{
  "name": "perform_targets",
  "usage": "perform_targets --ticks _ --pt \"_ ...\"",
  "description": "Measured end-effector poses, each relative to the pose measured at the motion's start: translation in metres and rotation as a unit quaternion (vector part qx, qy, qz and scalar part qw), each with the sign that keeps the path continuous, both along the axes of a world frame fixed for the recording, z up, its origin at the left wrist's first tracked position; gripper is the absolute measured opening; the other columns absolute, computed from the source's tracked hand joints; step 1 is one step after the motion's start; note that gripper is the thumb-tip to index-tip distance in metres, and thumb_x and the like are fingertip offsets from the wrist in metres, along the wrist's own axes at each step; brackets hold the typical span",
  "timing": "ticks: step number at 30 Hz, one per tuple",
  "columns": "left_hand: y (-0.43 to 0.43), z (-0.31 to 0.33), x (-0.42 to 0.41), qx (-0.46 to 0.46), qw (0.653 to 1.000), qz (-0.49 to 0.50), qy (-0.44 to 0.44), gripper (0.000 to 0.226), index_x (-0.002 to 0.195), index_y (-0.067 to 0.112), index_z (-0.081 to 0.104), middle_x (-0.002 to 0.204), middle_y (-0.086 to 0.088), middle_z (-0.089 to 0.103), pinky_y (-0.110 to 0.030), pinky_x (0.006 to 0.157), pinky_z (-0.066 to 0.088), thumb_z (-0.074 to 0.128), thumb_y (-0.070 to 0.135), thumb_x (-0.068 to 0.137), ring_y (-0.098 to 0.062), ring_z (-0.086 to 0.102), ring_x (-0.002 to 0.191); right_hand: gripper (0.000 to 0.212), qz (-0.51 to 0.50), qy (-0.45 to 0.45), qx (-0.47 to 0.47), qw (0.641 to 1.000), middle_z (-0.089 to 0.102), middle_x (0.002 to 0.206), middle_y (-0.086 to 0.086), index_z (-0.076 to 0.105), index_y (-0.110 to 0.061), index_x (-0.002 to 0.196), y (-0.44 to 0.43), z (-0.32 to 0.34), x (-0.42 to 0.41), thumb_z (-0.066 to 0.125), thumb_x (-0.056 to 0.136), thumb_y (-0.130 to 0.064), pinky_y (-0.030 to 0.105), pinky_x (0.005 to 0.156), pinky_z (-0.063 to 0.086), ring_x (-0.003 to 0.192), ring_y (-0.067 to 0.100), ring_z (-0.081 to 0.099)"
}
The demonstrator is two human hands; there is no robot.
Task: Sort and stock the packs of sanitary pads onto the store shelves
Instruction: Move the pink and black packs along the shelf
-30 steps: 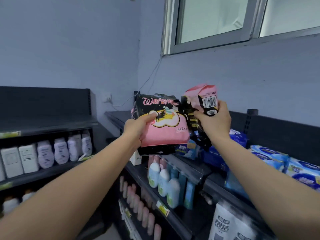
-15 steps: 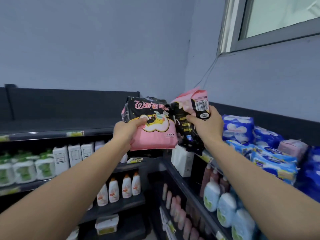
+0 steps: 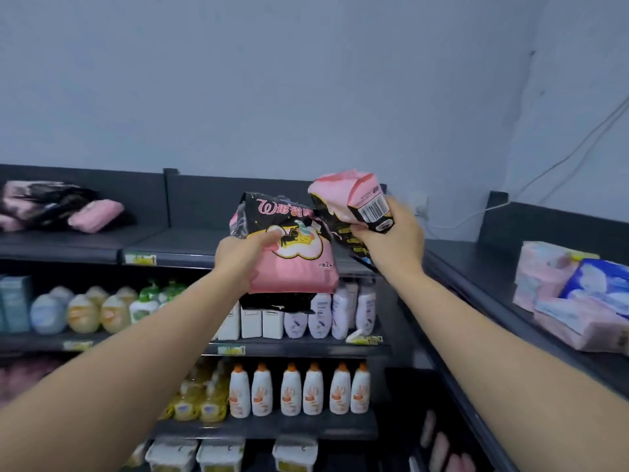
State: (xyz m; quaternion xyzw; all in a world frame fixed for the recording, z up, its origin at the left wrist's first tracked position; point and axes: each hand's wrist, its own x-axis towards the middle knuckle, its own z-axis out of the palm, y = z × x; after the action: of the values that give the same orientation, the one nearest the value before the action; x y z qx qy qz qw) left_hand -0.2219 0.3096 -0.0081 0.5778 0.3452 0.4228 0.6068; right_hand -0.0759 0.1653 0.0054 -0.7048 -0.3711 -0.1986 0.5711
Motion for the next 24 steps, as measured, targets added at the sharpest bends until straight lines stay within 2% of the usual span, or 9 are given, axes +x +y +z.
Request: perform_targets --ticks 3,7,10,12,15,19,21,24 --pt "0.033 0.005 0.001 0.003 0.999 0.033 0.010 0.031 0.078 0.010 0.055 0.062 0.002 0.038 -0.018 0.035 0.026 0.077 0.031 0.078 -0.012 0.031 0.048 0.048 0.037 -0.022 0.003 0.999 0.065 0.104 -0.003 0.066 -0.026 0.114 0.046 0.001 0.014 0.079 0.069 -0.019 0.037 0.085 0.048 0.100 0.020 0.060" --pt "0.082 0.009 0.003 -0.006 0.996 0.090 0.004 0.031 0.098 0.007 0.062 0.069 0.002 0.042 -0.020 0.042 0.027 0.074 0.028 0.080 -0.011 0.032 0.054 0.051 0.093 -0.034 -0.004 0.995 0.066 0.110 -0.002 0.066 -0.025 0.119 0.110 0.005 0.030 0.080 0.071 -0.019 0.034 0.088 0.046 0.105 0.019 0.059" --pt "0.115 0.008 -0.002 -0.025 0.991 0.131 0.001 0.016 0.089 0.010 0.065 0.068 0.001 0.038 -0.020 0.039 0.027 0.067 0.023 0.081 -0.011 0.027 0.051 0.050 0.139 -0.044 -0.007 0.989 0.066 0.111 -0.001 0.065 -0.024 0.120 0.155 0.005 0.034 0.079 0.072 -0.020 0.036 0.089 0.047 0.106 0.020 0.058" --pt "0.135 0.006 -0.008 -0.035 0.987 0.159 0.010 0.016 0.091 0.011 0.063 0.067 0.000 0.034 -0.018 0.035 0.021 0.066 0.023 0.080 -0.013 0.024 0.047 0.049 0.164 -0.050 -0.006 0.985 0.066 0.110 -0.002 0.065 -0.024 0.120 0.182 0.002 0.034 0.079 0.073 -0.021 0.036 0.088 0.047 0.106 0.020 0.058" --pt "0.166 0.002 -0.019 -0.039 0.983 0.181 0.001 0.011 0.088 0.011 0.065 0.065 0.000 0.037 -0.020 0.038 0.023 0.066 0.020 0.081 -0.013 0.025 0.049 0.049 0.196 -0.056 -0.010 0.979 0.066 0.110 -0.003 0.065 -0.025 0.121 0.222 -0.001 0.029 0.079 0.074 -0.021 0.030 0.082 0.043 0.105 0.019 0.057" --pt "0.217 -0.007 -0.039 -0.045 0.976 0.209 -0.028 0.031 0.104 0.003 0.069 0.083 -0.008 0.051 -0.023 0.045 0.030 0.071 0.022 0.079 -0.015 0.037 0.054 0.048 0.235 -0.054 -0.011 0.970 0.065 0.112 -0.004 0.064 -0.026 0.122 0.276 -0.008 0.016 0.078 0.076 -0.022 0.031 0.085 0.044 0.107 0.018 0.056" --pt "0.244 -0.010 -0.050 -0.047 0.973 0.224 -0.038 0.029 0.100 0.003 0.071 0.086 -0.011 0.054 -0.023 0.045 0.033 0.073 0.021 0.078 -0.019 0.044 0.062 0.048 0.249 -0.053 -0.011 0.967 0.066 0.112 -0.004 0.065 -0.027 0.122 0.308 -0.013 0.007 0.077 0.076 -0.021 0.030 0.083 0.043 0.107 0.018 0.056" --pt "0.281 -0.013 -0.069 -0.049 0.970 0.233 -0.052 0.011 0.076 0.006 0.072 0.074 -0.010 0.059 -0.028 0.051 0.032 0.075 0.016 0.076 -0.022 0.044 0.069 0.049 0.263 -0.057 -0.014 0.963 0.066 0.111 -0.005 0.065 -0.029 0.121 0.355 -0.017 -0.008 0.077 0.075 -0.020 0.029 0.080 0.043 0.106 0.018 0.057"
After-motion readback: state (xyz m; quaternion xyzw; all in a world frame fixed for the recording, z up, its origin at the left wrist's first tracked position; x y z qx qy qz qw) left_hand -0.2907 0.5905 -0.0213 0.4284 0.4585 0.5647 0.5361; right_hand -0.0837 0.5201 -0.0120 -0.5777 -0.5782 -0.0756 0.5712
